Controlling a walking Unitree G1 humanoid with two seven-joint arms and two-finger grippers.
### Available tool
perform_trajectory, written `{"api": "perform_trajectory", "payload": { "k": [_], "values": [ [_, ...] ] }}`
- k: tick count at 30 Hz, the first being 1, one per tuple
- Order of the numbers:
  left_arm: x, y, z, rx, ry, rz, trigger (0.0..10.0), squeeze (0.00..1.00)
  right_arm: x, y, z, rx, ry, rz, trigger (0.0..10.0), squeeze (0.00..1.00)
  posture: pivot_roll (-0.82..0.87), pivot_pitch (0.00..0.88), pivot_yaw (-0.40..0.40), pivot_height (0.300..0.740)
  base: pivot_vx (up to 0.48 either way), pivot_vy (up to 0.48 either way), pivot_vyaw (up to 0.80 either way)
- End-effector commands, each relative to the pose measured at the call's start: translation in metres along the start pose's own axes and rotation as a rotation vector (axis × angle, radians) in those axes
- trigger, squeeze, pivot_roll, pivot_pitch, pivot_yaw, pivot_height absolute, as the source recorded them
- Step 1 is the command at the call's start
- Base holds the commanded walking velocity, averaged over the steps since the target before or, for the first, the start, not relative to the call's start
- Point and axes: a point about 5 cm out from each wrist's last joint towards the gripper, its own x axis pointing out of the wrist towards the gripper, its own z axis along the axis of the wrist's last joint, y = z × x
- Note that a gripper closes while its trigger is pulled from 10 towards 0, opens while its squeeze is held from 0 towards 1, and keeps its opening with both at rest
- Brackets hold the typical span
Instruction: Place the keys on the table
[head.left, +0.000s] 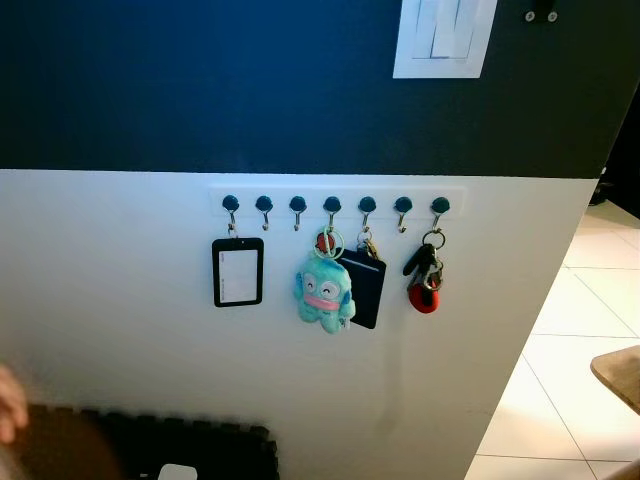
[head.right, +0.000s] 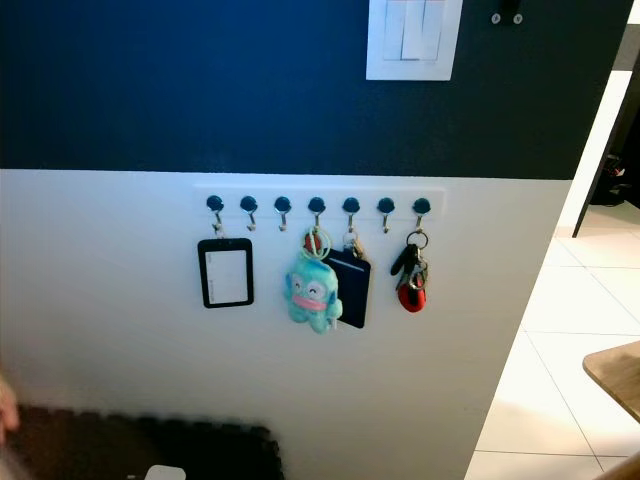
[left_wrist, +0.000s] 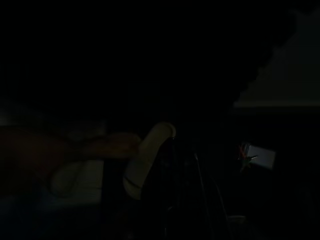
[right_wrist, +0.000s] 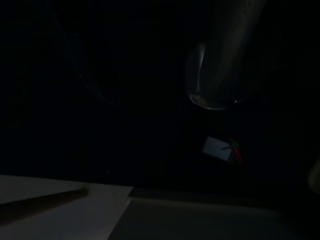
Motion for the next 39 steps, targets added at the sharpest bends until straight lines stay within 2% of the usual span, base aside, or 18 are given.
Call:
{"api": "perform_trajectory", "payload": {
  "k": [1,5,11,24,39],
  "values": [
    [0.001,0.004,-0.001,-0.019,0.025,0.016,10.0,0.0,-0.001,0.0,-0.004,-0.006,0.02,-0.016,10.0,0.0,0.02,0.0,0.017,0.74,0.0,0.0,0.0],
    [0.001,0.0,-0.006,-0.025,0.078,-0.009,10.0,0.0,-0.001,-0.007,-0.003,-0.065,-0.002,-0.073,10.0,0.0,0.01,0.0,0.02,0.74,0.0,0.0,0.0],
    [-0.001,-0.004,-0.013,-0.023,0.115,-0.019,10.0,0.0,-0.001,-0.014,0.003,-0.073,-0.044,-0.116,10.0,0.0,0.01,0.0,0.019,0.74,0.0,0.0,0.0],
    [0.0,-0.008,-0.013,-0.009,0.125,-0.034,10.0,0.0,0.0,-0.007,0.007,-0.128,-0.043,-0.098,10.0,0.0,0.01,0.0,0.018,0.74,0.0,0.0,0.0],
    [-0.001,-0.01,-0.014,0.021,0.125,-0.048,10.0,0.0,-0.001,-0.009,0.001,-0.135,-0.021,-0.087,10.0,0.0,0.01,0.0,0.019,0.74,0.0,0.0,0.0]
  ]
}}
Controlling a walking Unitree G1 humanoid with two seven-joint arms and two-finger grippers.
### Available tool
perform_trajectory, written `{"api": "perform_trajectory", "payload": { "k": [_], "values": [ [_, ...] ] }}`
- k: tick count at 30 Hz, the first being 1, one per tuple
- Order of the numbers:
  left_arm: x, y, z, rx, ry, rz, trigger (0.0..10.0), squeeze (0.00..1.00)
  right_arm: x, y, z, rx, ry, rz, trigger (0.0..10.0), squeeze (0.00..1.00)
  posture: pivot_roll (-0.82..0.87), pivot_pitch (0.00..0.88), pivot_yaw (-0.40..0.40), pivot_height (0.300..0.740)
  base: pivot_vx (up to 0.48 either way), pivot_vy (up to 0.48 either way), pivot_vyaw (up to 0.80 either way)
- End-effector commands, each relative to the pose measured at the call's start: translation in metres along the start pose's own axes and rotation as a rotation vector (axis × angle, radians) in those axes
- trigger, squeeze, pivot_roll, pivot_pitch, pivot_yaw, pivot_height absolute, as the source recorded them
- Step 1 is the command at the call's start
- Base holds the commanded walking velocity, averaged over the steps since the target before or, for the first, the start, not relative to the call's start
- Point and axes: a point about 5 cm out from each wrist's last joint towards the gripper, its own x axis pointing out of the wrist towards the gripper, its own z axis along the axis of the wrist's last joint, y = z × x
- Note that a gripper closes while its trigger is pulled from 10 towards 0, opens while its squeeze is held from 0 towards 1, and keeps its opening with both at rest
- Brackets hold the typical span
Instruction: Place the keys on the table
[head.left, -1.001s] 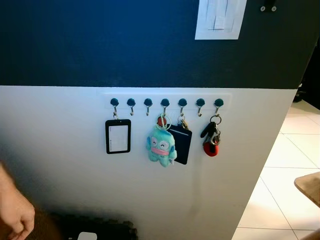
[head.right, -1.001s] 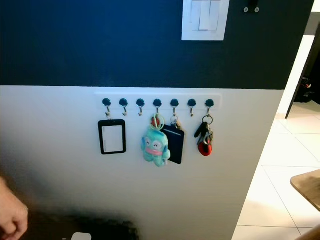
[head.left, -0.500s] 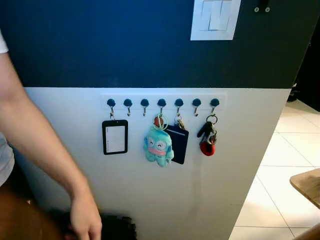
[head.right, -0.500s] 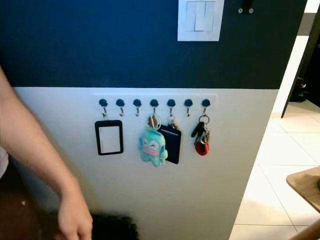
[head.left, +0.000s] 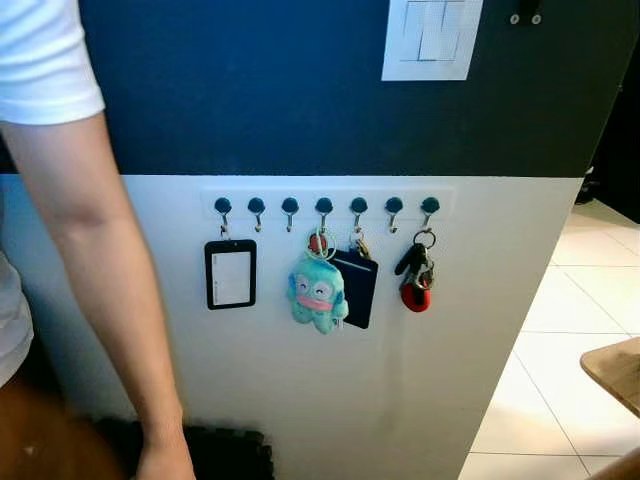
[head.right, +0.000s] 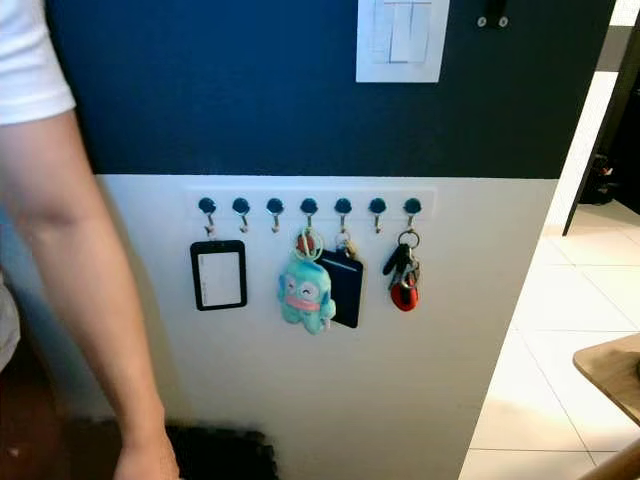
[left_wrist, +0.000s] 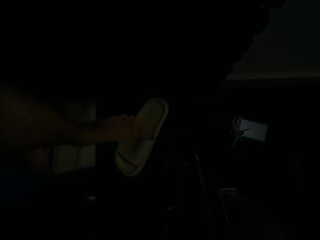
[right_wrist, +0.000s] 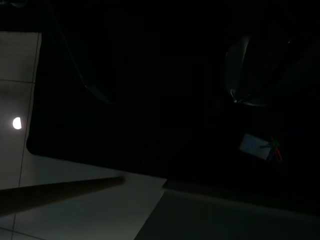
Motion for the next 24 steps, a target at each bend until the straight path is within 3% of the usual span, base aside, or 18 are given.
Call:
{"api": "perform_trajectory", "payload": {
  "k": [1,24],
  "values": [
    [0.0,-0.005,-0.002,0.019,0.002,-0.016,10.0,0.0,-0.001,0.001,-0.005,0.005,0.024,0.009,10.0,0.0,0.01,0.0,0.02,0.74,0.0,0.0,0.0],
    [0.004,-0.015,0.013,0.05,-0.06,-0.026,10.0,0.0,0.001,-0.002,0.0,-0.022,0.023,0.026,10.0,0.0,-0.01,0.0,-0.005,0.74,0.0,0.0,0.0]
  ]
}}
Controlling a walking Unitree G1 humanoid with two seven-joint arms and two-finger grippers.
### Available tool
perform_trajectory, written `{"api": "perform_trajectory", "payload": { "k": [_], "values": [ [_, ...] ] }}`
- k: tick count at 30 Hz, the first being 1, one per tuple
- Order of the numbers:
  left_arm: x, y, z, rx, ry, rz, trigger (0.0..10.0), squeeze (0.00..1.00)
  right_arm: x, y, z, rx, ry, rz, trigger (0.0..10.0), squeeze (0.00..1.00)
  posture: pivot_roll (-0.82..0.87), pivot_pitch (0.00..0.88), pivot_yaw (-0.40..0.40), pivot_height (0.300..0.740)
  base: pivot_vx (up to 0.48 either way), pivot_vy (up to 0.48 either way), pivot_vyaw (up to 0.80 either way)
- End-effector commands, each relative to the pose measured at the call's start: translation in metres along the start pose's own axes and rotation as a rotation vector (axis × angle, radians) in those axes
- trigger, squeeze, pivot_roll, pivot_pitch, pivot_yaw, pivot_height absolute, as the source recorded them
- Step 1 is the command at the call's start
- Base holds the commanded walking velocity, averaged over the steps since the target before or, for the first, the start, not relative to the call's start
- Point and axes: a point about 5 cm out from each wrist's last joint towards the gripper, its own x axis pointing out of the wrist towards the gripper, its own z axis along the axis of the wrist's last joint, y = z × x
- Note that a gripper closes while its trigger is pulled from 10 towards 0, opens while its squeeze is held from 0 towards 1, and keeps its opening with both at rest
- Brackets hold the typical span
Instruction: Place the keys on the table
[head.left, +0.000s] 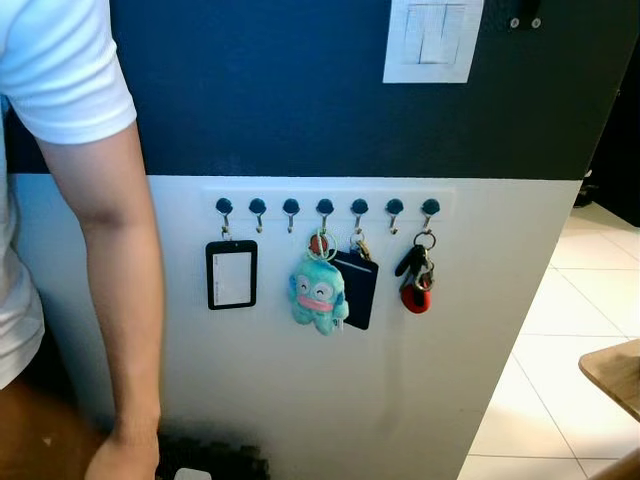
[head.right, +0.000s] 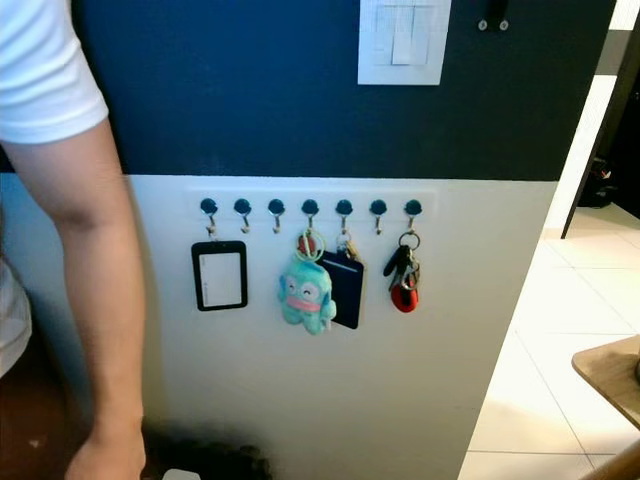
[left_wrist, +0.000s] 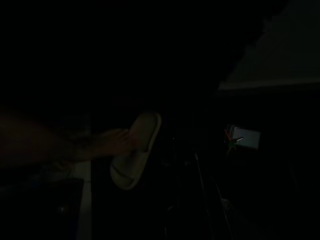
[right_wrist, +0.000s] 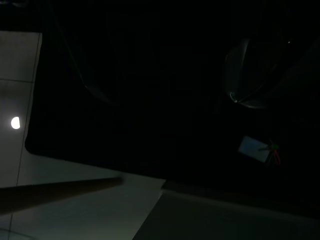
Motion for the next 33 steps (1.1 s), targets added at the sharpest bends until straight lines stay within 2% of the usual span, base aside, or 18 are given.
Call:
{"api": "perform_trajectory", "payload": {
  "k": [1,5,12,24,30,33],
  "values": [
    [0.001,-0.003,0.003,0.02,-0.012,-0.006,10.0,0.0,0.0,-0.001,-0.003,-0.019,0.017,0.003,10.0,0.0,-0.01,0.0,-0.004,0.74,0.0,0.0,0.0],
    [0.001,-0.004,0.004,0.066,-0.015,-0.028,10.0,0.0,0.0,-0.001,-0.003,-0.02,0.019,0.001,10.0,0.0,-0.02,0.0,0.01,0.74,0.0,0.0,0.0],
    [0.002,-0.002,0.005,0.074,-0.013,-0.029,10.0,0.0,0.0,0.0,-0.002,0.024,0.012,-0.009,10.0,0.0,-0.02,0.023,0.029,0.74,0.0,0.0,0.0],
    [0.004,0.006,0.016,0.066,-0.043,0.0,10.0,0.0,0.0,0.001,0.001,0.062,0.003,-0.013,10.0,0.0,-0.01,0.0,0.055,0.74,0.0,0.0,0.0],
    [0.005,-0.001,0.018,0.095,-0.04,-0.037,10.0,0.0,-0.001,0.0,-0.005,0.081,0.023,-0.02,10.0,0.0,0.0,0.0,0.059,0.74,0.0,0.0,0.0],
    [0.006,-0.001,0.019,0.104,-0.039,-0.044,10.0,0.0,-0.002,-0.001,-0.009,0.123,0.039,-0.042,10.0,0.0,0.01,0.001,0.073,0.74,0.0,0.0,0.0]
  ]
}}
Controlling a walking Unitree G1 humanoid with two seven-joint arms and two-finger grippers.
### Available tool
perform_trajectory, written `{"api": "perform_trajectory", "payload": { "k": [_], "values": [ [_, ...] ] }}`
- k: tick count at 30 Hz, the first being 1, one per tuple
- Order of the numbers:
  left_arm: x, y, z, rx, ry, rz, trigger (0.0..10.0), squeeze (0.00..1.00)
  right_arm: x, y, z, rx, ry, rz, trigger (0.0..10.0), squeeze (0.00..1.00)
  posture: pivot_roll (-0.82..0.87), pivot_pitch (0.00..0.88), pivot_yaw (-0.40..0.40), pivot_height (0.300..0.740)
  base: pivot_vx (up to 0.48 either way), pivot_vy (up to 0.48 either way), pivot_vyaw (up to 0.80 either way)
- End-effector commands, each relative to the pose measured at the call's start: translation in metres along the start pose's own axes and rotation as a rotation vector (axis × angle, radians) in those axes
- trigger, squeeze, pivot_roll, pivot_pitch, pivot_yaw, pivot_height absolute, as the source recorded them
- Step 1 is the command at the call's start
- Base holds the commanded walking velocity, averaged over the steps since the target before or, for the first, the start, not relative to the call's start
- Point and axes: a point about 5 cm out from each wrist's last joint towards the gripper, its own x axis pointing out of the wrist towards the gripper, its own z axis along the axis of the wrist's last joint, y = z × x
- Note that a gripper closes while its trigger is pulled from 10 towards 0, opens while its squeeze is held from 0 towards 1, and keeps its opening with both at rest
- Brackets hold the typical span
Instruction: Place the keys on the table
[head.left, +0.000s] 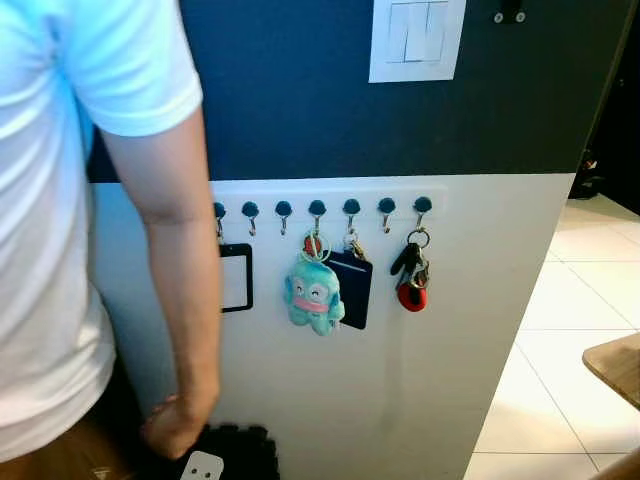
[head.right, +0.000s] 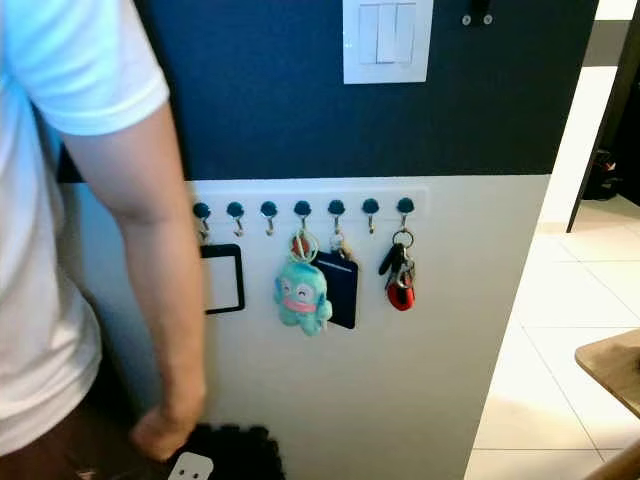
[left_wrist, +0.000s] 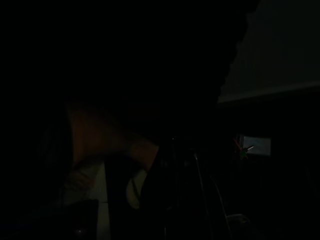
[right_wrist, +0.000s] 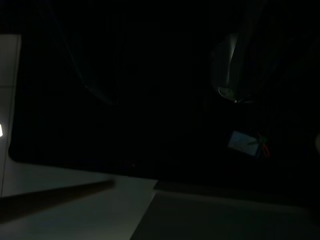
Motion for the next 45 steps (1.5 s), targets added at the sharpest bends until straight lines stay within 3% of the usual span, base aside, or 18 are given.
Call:
{"api": "perform_trajectory", "payload": {
  "k": [1,11,19,26,45],
  "values": [
    [0.0,0.004,0.001,0.027,0.005,0.0,10.0,0.0,-0.001,0.002,-0.006,0.033,0.023,-0.011,10.0,0.0,0.01,0.001,0.073,0.74,0.0,0.0,0.0],
    [0.001,0.011,0.006,0.053,-0.006,0.001,10.0,0.0,-0.003,0.005,-0.01,0.027,0.026,-0.015,10.0,0.0,0.0,0.0,0.1,0.74,0.0,0.0,0.0],
    [0.0,0.01,0.002,0.04,0.002,0.01,10.0,0.0,-0.004,0.007,-0.013,0.024,0.036,-0.011,10.0,0.0,0.0,0.0,0.084,0.74,0.0,0.0,0.0],
    [-0.001,0.01,-0.002,0.023,0.01,0.021,10.0,0.0,-0.001,-0.002,-0.006,-0.002,0.022,-0.024,10.0,0.0,0.0,0.0,0.07,0.74,0.0,0.0,0.0],
    [-0.002,0.012,-0.002,-0.025,-0.004,0.053,10.0,0.0,-0.001,0.003,-0.006,-0.006,0.02,0.017,10.0,0.0,0.0,0.0,0.061,0.74,0.0,0.0,0.0]
  ]
}}
